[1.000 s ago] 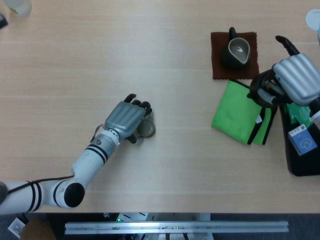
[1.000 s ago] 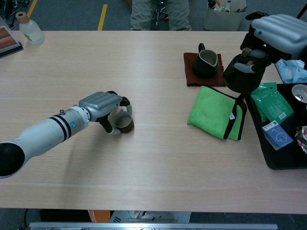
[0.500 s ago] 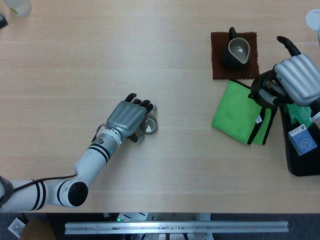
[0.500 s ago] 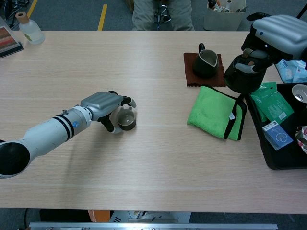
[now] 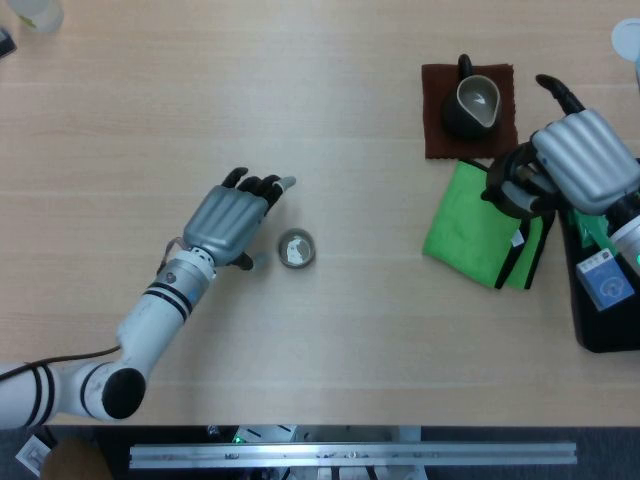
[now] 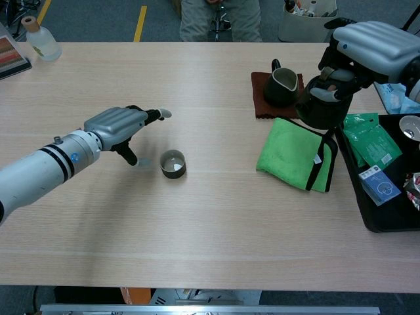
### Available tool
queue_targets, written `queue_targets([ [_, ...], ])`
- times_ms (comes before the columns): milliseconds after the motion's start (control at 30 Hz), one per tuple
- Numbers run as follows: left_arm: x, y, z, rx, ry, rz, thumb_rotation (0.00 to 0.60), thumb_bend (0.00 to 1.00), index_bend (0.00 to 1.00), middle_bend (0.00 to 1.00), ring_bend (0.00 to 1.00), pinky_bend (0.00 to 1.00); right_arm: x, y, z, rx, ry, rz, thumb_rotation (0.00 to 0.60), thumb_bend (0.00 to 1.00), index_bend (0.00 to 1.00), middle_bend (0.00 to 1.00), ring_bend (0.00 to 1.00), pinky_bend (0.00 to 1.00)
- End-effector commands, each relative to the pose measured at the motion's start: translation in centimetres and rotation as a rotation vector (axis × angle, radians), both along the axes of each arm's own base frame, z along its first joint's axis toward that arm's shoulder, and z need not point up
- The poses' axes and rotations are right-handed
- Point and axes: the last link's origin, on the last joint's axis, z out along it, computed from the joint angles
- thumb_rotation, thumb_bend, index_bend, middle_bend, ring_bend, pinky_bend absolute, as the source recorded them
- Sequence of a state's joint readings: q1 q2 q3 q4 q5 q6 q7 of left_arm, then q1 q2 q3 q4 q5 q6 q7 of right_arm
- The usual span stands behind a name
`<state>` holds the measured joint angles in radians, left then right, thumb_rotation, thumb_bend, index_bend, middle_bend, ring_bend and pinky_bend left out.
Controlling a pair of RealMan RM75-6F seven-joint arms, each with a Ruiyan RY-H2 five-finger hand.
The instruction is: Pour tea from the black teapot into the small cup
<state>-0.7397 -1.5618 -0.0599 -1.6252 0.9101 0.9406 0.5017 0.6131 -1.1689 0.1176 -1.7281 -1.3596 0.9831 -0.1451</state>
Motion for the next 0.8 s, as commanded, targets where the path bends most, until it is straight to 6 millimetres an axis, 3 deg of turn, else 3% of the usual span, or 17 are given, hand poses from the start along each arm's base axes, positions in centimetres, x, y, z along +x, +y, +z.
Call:
queue_targets([
  [33, -1.1, 0.0, 2.4, 0.06, 0.002, 0.011, 0.6, 0.25, 0.02, 0.12, 0.15, 0.08, 0.5, 0.0, -0.4, 0.013, -0.005, 0.006, 0.546, 0.28, 1.0, 0.91, 0.87, 0.01],
  [533, -6.3, -1.7, 12.7, 0.302, 0.06, 0.065, 0.6, 0.25, 0.02, 0.11, 0.15, 0.08, 5.5, -0.3, -4.6, 0.096, -0.049, 0.071, 0.549, 0.28, 1.0, 0.91, 0.87, 0.01],
  [800, -8.2, -3.6, 15.5, 0.372, 0.078, 0.071, 0.6, 0.25, 0.02, 0.11, 0.15, 0.08, 8.1, -0.6, -7.7, 0.144, -0.04, 0.101, 0.556, 0.28, 1.0, 0.91, 0.87, 0.01],
])
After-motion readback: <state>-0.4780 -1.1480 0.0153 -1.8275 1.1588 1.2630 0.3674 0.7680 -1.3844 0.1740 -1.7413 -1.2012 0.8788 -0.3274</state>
